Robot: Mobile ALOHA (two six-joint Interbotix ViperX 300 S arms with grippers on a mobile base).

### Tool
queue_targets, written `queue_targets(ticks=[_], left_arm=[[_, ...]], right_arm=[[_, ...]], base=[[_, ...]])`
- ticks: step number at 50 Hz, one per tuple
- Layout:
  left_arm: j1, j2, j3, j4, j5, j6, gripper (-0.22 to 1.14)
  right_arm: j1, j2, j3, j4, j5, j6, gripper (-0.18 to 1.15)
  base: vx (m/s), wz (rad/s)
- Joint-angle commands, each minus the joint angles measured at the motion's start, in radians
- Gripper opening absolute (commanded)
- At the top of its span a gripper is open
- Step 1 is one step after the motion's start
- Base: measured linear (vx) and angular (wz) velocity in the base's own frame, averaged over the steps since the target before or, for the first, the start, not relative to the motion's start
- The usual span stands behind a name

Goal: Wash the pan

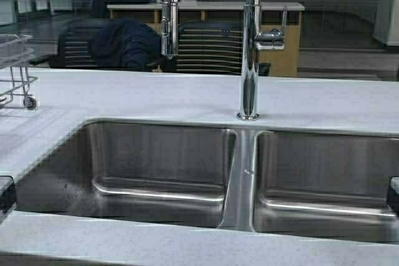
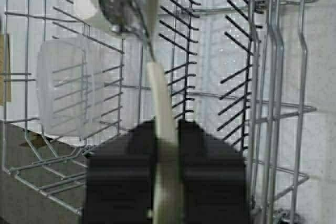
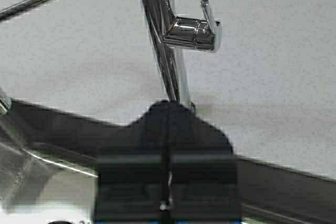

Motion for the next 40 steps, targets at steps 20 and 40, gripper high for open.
queue_targets(ticks=[20, 40], left_arm=[[0.126, 0.213, -0.083, 0.005, -0.057, -0.005, 0.03], [0.158, 0.282, -0.101, 0.006, -0.054, -0.012, 0.03]], right_arm=[[-0.002, -0.003, -0.011, 0.002, -0.009, -0.002, 0.07], [-0.002, 0.012, -0.011, 0.002, -0.011, -0.003, 0.07]], base=[[-0.01, 0.01], [0.0, 0.0]])
